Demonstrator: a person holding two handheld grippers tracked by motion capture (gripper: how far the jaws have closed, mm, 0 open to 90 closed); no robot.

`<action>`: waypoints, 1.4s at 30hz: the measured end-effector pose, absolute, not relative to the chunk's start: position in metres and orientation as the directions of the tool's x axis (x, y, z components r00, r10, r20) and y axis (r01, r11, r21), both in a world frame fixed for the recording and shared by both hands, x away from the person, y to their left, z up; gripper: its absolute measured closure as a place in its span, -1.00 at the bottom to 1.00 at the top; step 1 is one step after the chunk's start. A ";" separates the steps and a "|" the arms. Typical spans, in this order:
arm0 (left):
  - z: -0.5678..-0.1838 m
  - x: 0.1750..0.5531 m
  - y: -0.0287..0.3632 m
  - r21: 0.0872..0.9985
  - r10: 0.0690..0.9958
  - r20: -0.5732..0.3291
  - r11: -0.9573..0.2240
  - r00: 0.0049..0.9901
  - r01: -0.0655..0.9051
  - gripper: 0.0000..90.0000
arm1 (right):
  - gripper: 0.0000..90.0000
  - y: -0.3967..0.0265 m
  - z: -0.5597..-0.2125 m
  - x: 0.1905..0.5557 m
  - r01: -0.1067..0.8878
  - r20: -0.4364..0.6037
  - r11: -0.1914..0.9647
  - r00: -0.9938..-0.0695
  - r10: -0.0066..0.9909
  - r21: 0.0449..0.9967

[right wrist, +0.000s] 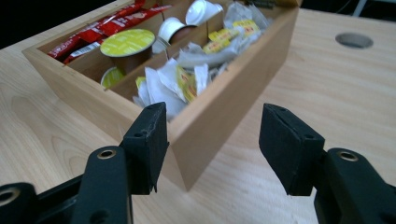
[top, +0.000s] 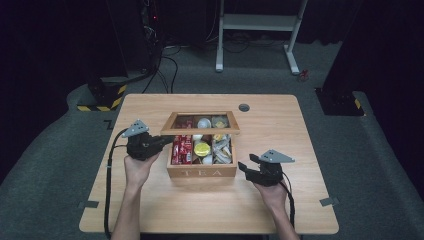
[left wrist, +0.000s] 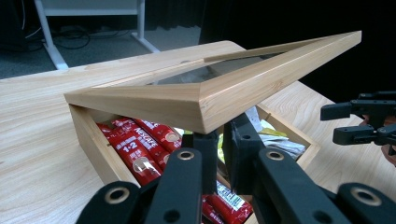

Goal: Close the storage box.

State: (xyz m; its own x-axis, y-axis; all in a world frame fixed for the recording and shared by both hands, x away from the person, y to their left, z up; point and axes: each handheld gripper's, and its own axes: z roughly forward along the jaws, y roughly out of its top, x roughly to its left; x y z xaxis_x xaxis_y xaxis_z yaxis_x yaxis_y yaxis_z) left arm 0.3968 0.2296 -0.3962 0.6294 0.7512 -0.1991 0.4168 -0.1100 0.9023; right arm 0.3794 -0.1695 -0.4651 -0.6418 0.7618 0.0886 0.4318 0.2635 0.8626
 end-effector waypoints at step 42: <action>-0.378 0.407 0.226 0.900 0.752 -0.172 -0.143 0.637 0.412 0.90 | -0.37 -0.038 -0.464 0.426 0.370 0.015 0.385 -0.737 0.675 0.845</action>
